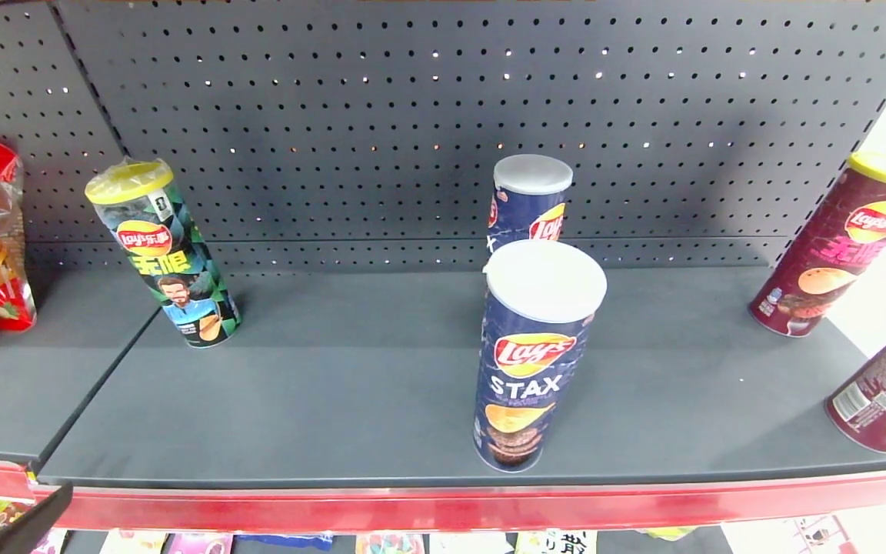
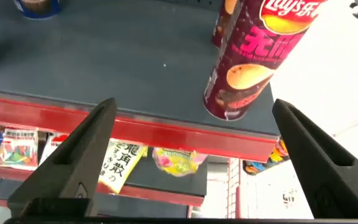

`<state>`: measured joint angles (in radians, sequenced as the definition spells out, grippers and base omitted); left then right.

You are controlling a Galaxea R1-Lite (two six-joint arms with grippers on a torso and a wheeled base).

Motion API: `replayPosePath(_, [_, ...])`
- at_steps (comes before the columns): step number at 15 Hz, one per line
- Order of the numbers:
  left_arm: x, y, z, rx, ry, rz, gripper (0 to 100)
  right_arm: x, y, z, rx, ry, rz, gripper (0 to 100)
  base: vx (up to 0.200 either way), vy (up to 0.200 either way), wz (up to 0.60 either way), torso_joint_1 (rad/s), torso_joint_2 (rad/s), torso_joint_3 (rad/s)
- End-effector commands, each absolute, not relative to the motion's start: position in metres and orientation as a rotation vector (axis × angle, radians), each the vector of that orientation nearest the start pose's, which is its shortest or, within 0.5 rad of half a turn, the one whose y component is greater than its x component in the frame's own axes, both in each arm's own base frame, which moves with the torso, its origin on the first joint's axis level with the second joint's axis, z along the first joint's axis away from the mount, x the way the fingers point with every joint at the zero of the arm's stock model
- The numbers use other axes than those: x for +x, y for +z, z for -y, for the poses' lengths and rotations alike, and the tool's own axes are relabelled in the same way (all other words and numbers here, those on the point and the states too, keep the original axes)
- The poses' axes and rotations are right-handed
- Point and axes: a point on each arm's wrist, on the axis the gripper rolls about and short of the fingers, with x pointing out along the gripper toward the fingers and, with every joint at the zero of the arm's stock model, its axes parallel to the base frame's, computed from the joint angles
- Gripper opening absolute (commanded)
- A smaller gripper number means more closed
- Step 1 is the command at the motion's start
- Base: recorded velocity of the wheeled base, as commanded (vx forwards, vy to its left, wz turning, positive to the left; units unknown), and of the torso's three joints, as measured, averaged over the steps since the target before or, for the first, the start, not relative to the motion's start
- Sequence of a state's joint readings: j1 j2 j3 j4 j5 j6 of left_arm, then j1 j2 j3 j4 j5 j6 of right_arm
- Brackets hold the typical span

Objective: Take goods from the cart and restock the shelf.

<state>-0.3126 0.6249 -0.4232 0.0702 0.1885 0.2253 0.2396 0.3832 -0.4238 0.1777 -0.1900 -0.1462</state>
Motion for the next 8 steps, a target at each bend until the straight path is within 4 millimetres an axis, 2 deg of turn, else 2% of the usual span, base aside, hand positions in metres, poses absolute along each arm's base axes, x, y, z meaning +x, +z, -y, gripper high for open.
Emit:
replayPosePath(1, [0.0403,0.1854,0.0084,0.292,-0.147,-0.254,100,-0.0094,0.1768,0.0067,-0.182,0.061,-0.129,100,-0.200,0.000,0.00,0.002,0.01,0.002])
replayPosePath(7, [0.0394,0.1833,0.0074,0.292,-0.126,-0.259,100,-0.0119,0.1746,0.0073,-0.214,0.063,-0.131,100,-0.200,0.000,0.00,0.000,0.00,0.002])
replayPosePath(8, [0.0395,0.1813,0.0075,0.294,-0.127,-0.265,100,-0.0120,0.1742,0.0073,-0.215,0.063,-0.131,100,0.000,0.000,0.00,0.000,0.00,0.000])
